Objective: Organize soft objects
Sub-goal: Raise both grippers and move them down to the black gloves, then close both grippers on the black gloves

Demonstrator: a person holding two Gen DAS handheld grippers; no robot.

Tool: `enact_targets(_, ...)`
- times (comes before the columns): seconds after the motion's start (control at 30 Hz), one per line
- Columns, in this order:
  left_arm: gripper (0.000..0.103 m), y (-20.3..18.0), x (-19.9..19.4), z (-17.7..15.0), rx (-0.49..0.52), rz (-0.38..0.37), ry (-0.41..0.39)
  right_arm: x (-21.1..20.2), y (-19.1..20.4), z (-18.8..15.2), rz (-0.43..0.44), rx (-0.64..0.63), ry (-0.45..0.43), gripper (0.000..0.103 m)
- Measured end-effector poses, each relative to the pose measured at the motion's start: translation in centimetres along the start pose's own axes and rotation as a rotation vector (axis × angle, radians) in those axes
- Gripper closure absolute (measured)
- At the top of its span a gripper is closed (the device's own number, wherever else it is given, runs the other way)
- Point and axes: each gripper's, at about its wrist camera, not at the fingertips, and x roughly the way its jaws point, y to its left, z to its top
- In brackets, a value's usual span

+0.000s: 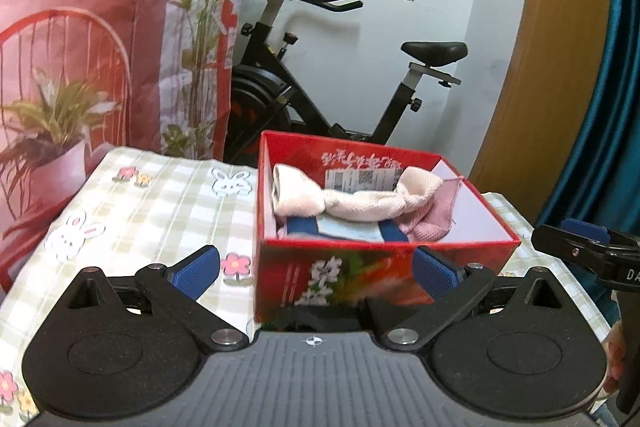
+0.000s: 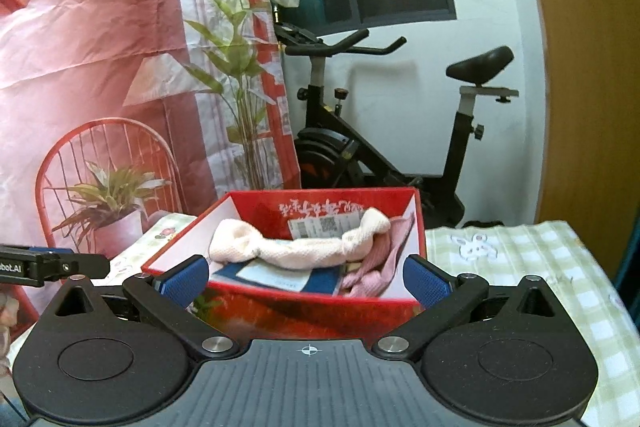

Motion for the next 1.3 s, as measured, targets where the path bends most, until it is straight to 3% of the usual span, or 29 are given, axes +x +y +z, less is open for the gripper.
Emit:
enact_targets(0.57, 0.002, 0.3, 0.9, -5.6, -0.032, -0.005, 0.118, -0.3, -0.2, -7.6, -0.05, 0.009, 0.121, 0.0)
enact_targets(0.73, 0.013, 0.8, 1.6, -5.8, -0.061, -0.025, 0.139, 0.2, -0.5, -8.3, -0.058, 0.012, 0.148, 0.001)
enact_targets(0.93, 0.037, 0.8, 2.8, -5.7, -0.079, -0.047, 0.167, 1.0, -0.9, -8.7, -0.048, 0.017, 0.183, 0.013)
enact_targets(1.17, 0.037, -1.1, 4.9, -4.6, -0.043, -0.107, 0.192, 1.6, -0.8, -9.2, -0.039, 0.009, 0.227, 0.026)
enact_targets(1.3, 0.037, -2.7, 7.1, -4.2, -0.03, -0.161, 0.216, 1.7, -0.7, -9.3, -0.033, -0.001, 0.236, 0.028)
